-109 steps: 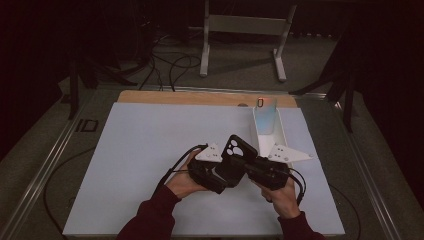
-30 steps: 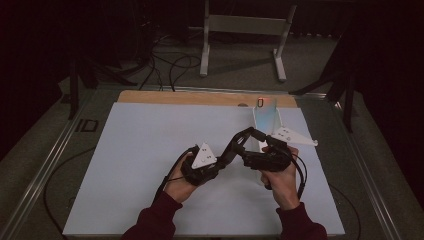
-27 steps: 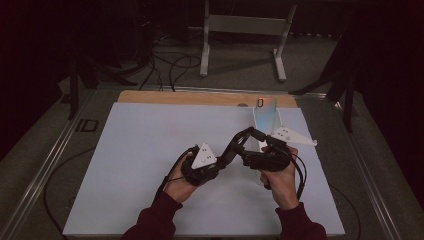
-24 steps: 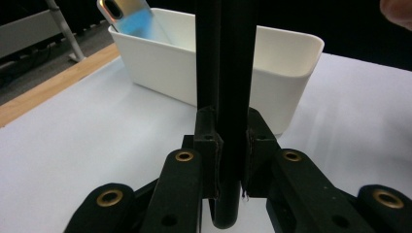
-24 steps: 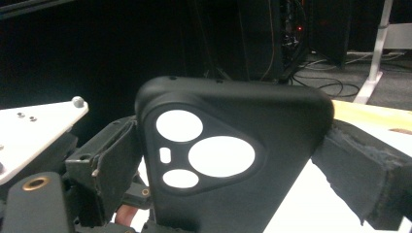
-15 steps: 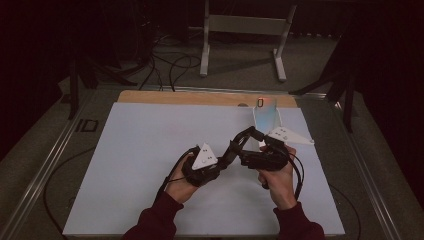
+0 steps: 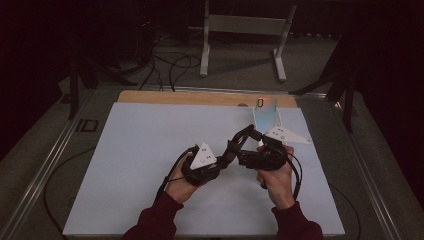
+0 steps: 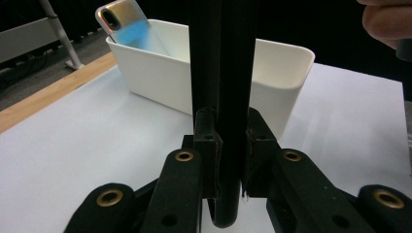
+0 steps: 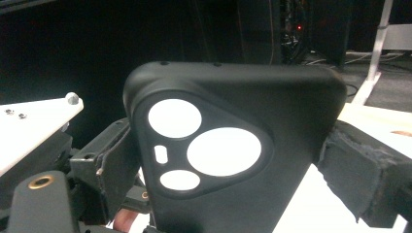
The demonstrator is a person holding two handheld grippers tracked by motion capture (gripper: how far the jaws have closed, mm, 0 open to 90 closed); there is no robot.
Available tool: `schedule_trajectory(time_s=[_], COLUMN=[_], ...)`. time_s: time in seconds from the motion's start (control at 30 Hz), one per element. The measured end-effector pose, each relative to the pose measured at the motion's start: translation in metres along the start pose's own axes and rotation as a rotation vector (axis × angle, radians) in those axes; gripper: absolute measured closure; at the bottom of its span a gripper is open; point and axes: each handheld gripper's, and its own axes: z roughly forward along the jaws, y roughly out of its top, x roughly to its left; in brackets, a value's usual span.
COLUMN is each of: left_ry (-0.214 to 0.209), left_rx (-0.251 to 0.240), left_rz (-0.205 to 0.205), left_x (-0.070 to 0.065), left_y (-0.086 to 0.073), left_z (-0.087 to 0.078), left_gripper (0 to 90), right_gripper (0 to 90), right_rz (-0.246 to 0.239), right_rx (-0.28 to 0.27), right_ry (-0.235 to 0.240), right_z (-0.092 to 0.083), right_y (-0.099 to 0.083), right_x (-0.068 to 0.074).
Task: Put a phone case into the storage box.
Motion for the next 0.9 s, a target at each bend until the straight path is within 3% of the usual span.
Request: schedule_trajectory(time_s=[0.23,0.43,0.47,0.63,0.9], left_ry=[-0.003,-0.019,-0.038,-0.042,0.034], left_rx=[0.004,0.007,0.014,0.022,0.030], left_rz=[0.003,0.002,0.003,-0.015,-0.037], left_x=[0.000,0.001,0.002,0.005,0.010], left_y=[0.000,0.000,0.000,-0.001,-0.001], left_z=[0.000,-0.001,-0.002,-0.004,-0.014], left_gripper=[79.6,69.7,67.5,47.6,13.9], right_gripper=[13.9,14.5,14.6,14.6,14.6], right_rz=[-0.002,-0.002,-0.004,-0.007,-0.013], right_rx=[0.001,0.001,0.000,-0.002,0.001], right_ry=[0.004,0.007,0.004,0.002,-0.001], right_z=[-0.001,-0.001,-0.001,-0.001,-0.001], right_y=[0.000,0.000,0.000,0.001,0.002], right_x=[0.000,0.000,0.000,0.000,0.000])
